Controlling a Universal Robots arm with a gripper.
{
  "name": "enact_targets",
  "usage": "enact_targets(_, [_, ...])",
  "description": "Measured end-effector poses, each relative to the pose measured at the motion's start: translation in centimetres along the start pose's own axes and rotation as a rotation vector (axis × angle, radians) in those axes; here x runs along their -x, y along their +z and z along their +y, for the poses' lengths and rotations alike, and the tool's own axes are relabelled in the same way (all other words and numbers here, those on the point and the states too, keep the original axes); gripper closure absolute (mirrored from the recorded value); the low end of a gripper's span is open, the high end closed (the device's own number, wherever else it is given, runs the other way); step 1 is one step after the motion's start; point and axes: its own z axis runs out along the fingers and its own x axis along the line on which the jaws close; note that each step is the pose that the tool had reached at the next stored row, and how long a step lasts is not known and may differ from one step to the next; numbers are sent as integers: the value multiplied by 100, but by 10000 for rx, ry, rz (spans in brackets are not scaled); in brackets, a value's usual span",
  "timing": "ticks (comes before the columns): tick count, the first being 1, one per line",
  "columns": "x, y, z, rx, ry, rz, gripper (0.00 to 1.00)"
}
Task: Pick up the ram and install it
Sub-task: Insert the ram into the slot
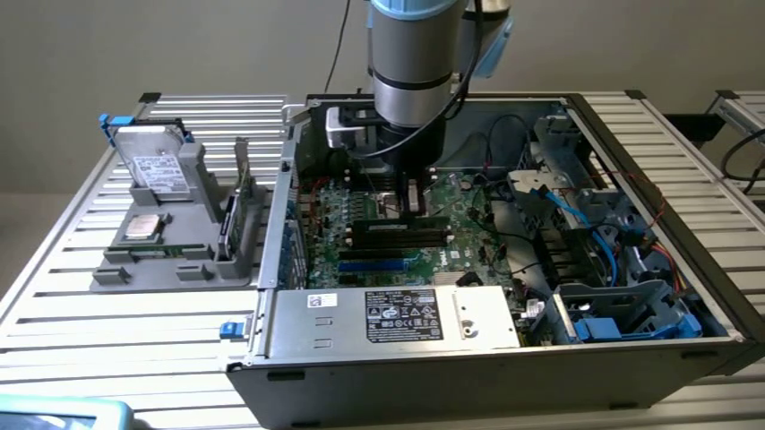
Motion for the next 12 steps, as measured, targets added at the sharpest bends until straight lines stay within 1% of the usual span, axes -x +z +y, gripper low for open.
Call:
enact_targets(2, [-1,28,1,0,-1,-2,88])
enact_targets(6, [-1,34,4,0,-1,-2,88])
enact_targets(12, [-4,88,10,-1,30,4,88])
